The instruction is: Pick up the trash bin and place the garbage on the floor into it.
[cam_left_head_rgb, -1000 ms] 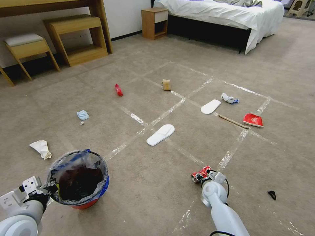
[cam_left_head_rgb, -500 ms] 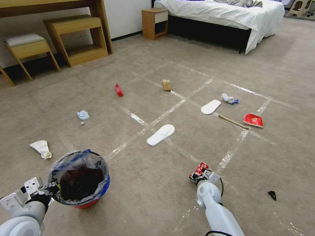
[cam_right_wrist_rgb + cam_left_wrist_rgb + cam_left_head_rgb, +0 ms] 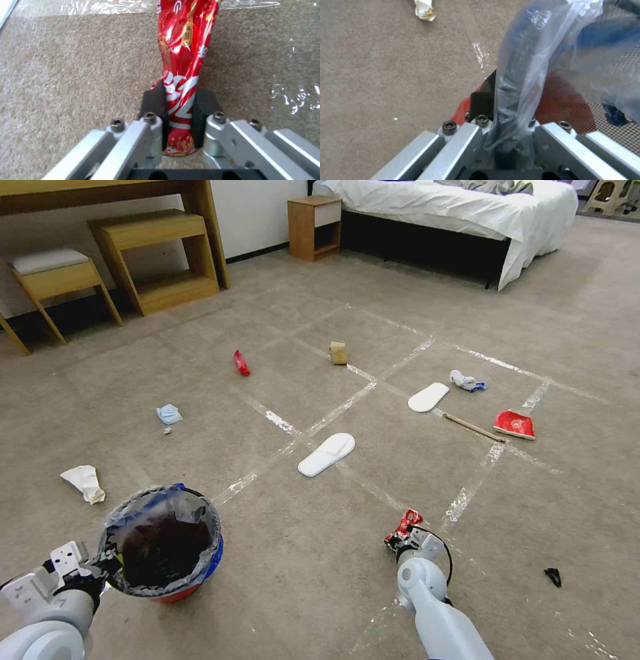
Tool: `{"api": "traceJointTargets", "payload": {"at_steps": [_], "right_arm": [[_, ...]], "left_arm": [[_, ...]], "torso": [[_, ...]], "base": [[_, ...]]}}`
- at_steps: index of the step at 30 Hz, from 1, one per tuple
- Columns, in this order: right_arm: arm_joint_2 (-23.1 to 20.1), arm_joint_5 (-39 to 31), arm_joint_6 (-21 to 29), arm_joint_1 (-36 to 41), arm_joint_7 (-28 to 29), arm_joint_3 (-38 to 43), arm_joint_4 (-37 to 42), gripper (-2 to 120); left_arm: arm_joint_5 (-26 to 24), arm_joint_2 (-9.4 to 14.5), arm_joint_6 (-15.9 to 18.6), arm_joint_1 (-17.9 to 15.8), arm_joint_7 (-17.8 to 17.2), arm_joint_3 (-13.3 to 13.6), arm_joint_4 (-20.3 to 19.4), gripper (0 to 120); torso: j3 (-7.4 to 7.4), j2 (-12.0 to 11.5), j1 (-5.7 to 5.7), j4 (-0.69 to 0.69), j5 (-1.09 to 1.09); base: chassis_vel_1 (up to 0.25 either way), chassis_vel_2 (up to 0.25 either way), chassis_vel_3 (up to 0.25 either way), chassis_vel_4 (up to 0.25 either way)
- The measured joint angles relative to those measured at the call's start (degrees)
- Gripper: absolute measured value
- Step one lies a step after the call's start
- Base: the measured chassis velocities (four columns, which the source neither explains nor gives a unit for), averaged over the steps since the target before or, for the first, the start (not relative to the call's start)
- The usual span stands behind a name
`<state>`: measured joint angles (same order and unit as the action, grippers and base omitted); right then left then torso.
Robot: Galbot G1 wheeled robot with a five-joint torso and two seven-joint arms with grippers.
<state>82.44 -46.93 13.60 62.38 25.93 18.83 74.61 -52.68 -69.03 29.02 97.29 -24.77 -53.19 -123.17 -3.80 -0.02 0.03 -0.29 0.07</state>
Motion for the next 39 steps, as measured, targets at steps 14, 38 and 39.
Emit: {"api": "traceJointTargets", "payload": {"at_steps": [14, 38, 39], "right_arm": [[-1.1, 1.0, -3.1, 1.6, -2.9, -2.2, 1.9, 3], [-10.4, 1.7, -19.1, 9.3, -16.3, -3.5, 30.1, 3], [-10.4, 1.7, -19.1, 9.3, -16.3, -3.5, 30.1, 3]], "left_arm": [[0.3, -0.1, -0.3, -0.2, 0.1, -0.2, 0.2, 1], [-1.8, 1.3, 1.8, -1.4, -1.1, 0.1, -2.0, 1], [-1.8, 1.3, 1.8, -1.4, -1.1, 0.1, -2.0, 1]], "torso": [[-0.01, 0.0, 0.00, 0.02, 0.04], [0.00, 0.0, 0.00, 0.01, 0.01], [0.00, 0.0, 0.00, 0.01, 0.01]], "base": [[0.000, 0.000, 0.000, 0.000], [0.000, 0.000, 0.000, 0.000], [0.000, 0.000, 0.000, 0.000]]}}
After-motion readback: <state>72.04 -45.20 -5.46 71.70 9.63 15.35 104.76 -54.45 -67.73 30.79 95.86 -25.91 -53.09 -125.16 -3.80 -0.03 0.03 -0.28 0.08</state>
